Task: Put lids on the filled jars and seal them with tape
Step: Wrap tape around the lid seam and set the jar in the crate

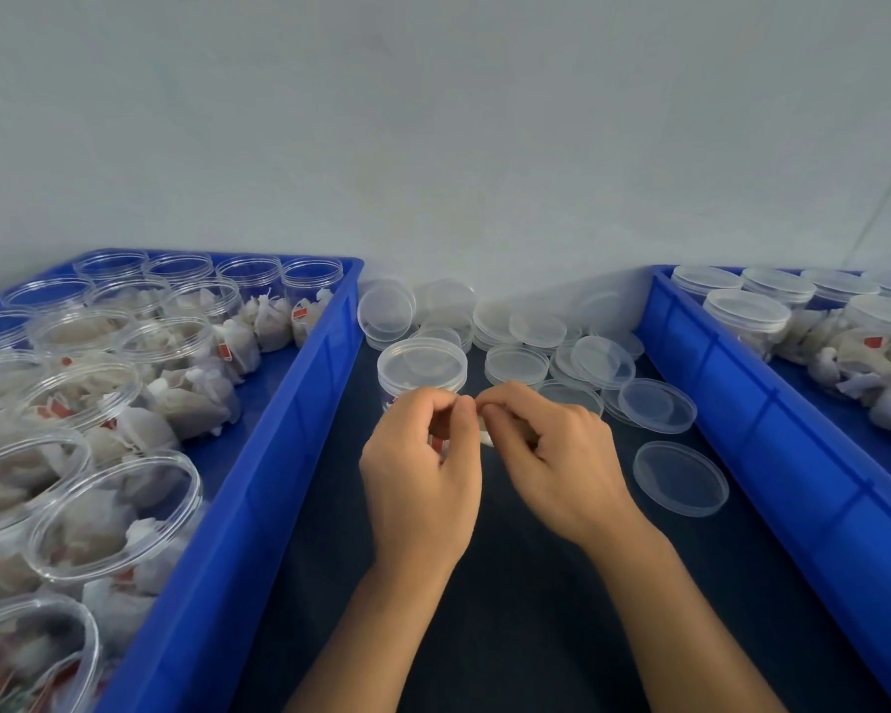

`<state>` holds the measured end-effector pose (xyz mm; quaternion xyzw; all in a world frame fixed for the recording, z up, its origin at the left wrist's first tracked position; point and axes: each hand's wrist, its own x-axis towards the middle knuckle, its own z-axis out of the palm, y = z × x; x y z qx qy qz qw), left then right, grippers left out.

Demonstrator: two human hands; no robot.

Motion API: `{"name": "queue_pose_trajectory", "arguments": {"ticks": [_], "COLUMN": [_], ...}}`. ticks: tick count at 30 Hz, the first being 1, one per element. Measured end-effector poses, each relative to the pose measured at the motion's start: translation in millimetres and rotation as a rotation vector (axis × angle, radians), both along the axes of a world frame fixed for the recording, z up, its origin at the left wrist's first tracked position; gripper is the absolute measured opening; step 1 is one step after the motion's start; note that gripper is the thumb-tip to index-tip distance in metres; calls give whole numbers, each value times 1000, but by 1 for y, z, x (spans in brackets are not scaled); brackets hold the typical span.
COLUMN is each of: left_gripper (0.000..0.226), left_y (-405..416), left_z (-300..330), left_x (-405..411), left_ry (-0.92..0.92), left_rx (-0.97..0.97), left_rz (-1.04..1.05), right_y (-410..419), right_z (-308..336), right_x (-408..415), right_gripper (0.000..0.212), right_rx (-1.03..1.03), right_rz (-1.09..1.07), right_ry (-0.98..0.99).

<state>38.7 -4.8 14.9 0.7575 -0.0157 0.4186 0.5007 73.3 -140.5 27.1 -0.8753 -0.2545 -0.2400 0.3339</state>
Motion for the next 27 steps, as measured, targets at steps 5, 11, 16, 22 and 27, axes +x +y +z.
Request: {"name": "queue_pose_trajectory", "arguments": {"ticks": [5, 11, 16, 22, 27], "left_gripper": [18, 82, 86, 92, 92], "left_y": [4, 22, 32, 35, 28], "left_z": [-4, -17, -26, -13, -9], "left_x": [3, 18, 30, 21, 16], "left_ry": [-94, 195, 213, 268, 355], "left_rx": [19, -97, -28, 75, 146], "left_rz": [139, -35, -32, -29, -61], "right_y": [-2, -2, -4, -5, -7], "right_z": [-2, -6, -8, -6, -8], "right_x": [3, 6, 8, 9, 12], "right_gripper": [12, 10, 13, 15, 17], "right_rx": [65, 18, -10, -30, -41], "right_rz": [-33, -72, -114, -127, -144], "right_ry": [37, 29, -10, -91, -77]}}
